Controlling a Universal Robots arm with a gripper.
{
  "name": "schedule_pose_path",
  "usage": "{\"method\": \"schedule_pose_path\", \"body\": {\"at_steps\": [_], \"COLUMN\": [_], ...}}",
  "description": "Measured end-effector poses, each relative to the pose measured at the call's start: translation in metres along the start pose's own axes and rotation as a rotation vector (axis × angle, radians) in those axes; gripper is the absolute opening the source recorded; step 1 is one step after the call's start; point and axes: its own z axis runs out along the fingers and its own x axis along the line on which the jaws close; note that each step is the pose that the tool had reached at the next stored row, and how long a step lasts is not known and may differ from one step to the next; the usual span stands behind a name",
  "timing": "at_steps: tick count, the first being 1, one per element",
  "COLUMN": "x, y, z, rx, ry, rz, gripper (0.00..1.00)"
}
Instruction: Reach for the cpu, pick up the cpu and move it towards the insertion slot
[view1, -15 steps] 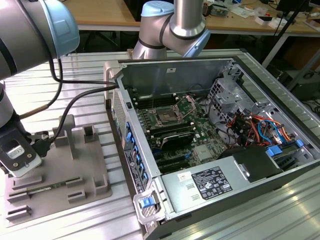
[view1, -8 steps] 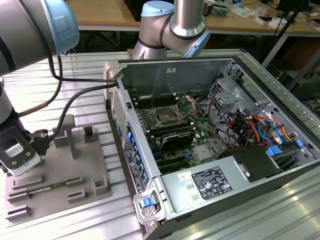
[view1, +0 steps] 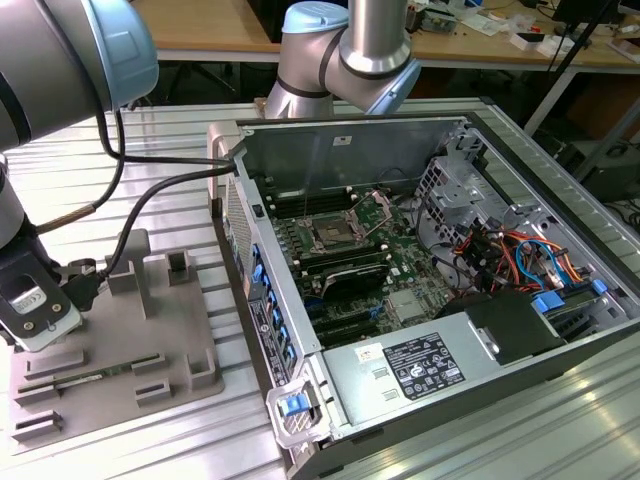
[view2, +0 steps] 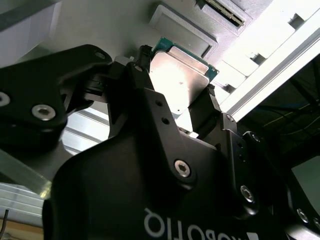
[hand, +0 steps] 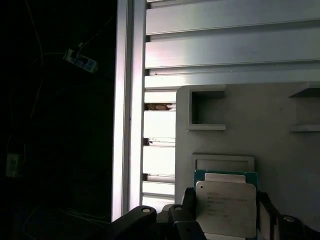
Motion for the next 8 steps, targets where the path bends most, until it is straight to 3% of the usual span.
{"method": "schedule_pose_path", "body": {"at_steps": [4,5,8], "x": [0.0001,0.0,0.0001], "y": [0.0003,0.0003,0.0003], "z": [-0.0062,-0.0061,-0.0062], "rx": [-0.0007,-0.0055,-0.0075], "ry": [0.0,-0.0002,-0.0002], "rz": [0.0,0.0,0.0], "gripper": [0.55,0.55,0.55]}}
